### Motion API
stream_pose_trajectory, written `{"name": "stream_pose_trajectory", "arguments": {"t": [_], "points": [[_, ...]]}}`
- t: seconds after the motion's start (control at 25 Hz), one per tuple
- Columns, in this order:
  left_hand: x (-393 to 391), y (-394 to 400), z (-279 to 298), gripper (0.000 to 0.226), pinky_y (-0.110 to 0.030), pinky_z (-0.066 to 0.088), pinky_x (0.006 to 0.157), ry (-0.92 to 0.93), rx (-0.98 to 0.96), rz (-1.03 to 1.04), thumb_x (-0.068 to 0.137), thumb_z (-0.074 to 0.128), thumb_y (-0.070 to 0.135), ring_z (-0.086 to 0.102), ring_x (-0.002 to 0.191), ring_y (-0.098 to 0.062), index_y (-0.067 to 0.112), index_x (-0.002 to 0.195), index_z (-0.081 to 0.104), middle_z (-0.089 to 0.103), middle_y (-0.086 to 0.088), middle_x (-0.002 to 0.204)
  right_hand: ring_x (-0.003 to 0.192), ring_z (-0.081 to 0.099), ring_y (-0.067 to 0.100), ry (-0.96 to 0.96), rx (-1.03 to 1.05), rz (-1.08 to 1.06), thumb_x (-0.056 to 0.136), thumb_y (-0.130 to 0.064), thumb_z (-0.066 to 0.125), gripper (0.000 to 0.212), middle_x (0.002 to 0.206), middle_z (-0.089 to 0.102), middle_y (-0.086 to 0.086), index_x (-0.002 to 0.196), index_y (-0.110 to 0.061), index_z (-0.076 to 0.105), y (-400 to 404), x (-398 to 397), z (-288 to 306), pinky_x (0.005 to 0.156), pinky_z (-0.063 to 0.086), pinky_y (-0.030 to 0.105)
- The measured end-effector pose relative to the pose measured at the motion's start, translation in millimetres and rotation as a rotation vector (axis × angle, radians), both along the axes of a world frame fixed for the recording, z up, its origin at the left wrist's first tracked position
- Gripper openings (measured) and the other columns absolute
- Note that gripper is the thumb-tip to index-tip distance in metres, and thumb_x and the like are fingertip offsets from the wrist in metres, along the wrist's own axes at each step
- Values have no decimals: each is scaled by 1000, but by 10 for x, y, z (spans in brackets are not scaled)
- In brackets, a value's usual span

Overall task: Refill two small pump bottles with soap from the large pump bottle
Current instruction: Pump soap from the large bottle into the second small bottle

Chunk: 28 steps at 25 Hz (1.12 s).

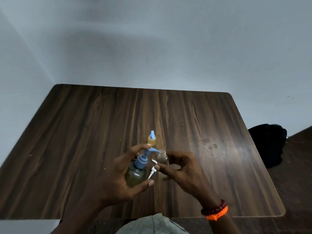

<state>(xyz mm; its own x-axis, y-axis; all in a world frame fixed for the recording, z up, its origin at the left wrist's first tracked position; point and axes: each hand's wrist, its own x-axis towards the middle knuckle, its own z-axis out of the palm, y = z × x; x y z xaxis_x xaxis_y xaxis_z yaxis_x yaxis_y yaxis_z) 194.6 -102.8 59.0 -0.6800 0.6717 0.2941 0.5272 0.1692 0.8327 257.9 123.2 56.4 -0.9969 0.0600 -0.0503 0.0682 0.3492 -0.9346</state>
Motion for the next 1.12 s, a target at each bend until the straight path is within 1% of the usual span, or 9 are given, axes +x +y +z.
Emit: {"name": "stream_pose_trajectory", "arguments": {"t": [0.12, 0.24, 0.44, 0.56, 0.64, 0.76, 0.88, 1.04, 1.12], "points": [[0, -28, 8, 87, -15, 57, 89, 10, -16, -14, 79, 91, 24, 72, 107, -7, 30, 150, 40, 63, 28, 124, 103, 75, 5, 58, 63, 21, 88, -30, 83, 35, 111, 79, -12, 120, -21, 76, 1, -23, 23, 77, 66, 27], [-29, -51, 3, 84, -19, 59, 89, 20, -25, -13, 81, 87, 23, 72, 105, -7, 30, 150, 40, 61, 33, 121, 107, 71, 0, 89, 108, 23, 85, -30, 84, 38, 109, 73, -22, 121, -23, 74, -27, -28, 22, 77, 62, 16], [-38, -130, -1, 82, -17, 59, 85, 45, -71, 5, 82, 86, 29, 72, 102, -1, 37, 149, 39, 58, 37, 123, 103, 73, 5, 113, 84, 30, 86, -29, 83, 41, 115, 77, -9, 124, -18, 74, -48, -30, 18, 79, 63, 20], [-13, -126, 18, 73, -10, 55, 82, 89, -110, 13, 85, 82, 34, 68, 98, 7, 40, 145, 43, 55, 42, 120, 102, 72, 1, 127, 83, 45, 87, -30, 83, 39, 111, 75, -16, 123, -18, 74, -66, -18, 34, 77, 59, 12], [-6, -139, 51, 67, -15, 59, 80, 131, -134, 36, 87, 77, 44, 69, 97, 4, 45, 144, 42, 60, 34, 121, 101, 73, 1, 131, 71, 54, 86, -34, 82, 39, 109, 76, -14, 121, -18, 75, -106, -11, 34, 75, 59, 11], [4, -177, 82, 82, -33, 64, 82, 147, -209, 59, 87, 71, 51, 71, 102, -7, 54, 155, 26, 65, 12, 128, 98, 75, 4, 121, 43, 26, 84, -39, 81, 41, 106, 78, -10, 118, -17, 77, -147, -14, 37, 73, 61, 15], [25, -204, 102, 91, -34, 63, 77, 187, -293, 43, 87, 66, 54, 68, 91, -7, 60, 158, 9, 64, 9, 116, 99, 75, 3, 130, 58, 36, 85, -34, 82, 39, 107, 78, -10, 120, -18, 76, -135, -17, 34, 74, 62, 16], [50, -215, 136, 67, -37, 63, 78, 169, -274, 56, 86, 70, 51, 70, 97, -7, 53, 144, 35, 65, 13, 121, 99, 75, 7, 121, 82, 41, 86, -35, 81, 39, 109, 79, -6, 119, -16, 76, -138, -16, 29, 75, 64, 23], [46, -196, 142, 66, -38, 63, 75, 188, -257, 64, 87, 70, 50, 70, 95, -7, 49, 145, 39, 66, 14, 119, 98, 75, 7, 119, 70, 45, 86, -34, 82, 37, 108, 79, -5, 118, -16, 77, -162, -12, 30, 75, 65, 24]]}}
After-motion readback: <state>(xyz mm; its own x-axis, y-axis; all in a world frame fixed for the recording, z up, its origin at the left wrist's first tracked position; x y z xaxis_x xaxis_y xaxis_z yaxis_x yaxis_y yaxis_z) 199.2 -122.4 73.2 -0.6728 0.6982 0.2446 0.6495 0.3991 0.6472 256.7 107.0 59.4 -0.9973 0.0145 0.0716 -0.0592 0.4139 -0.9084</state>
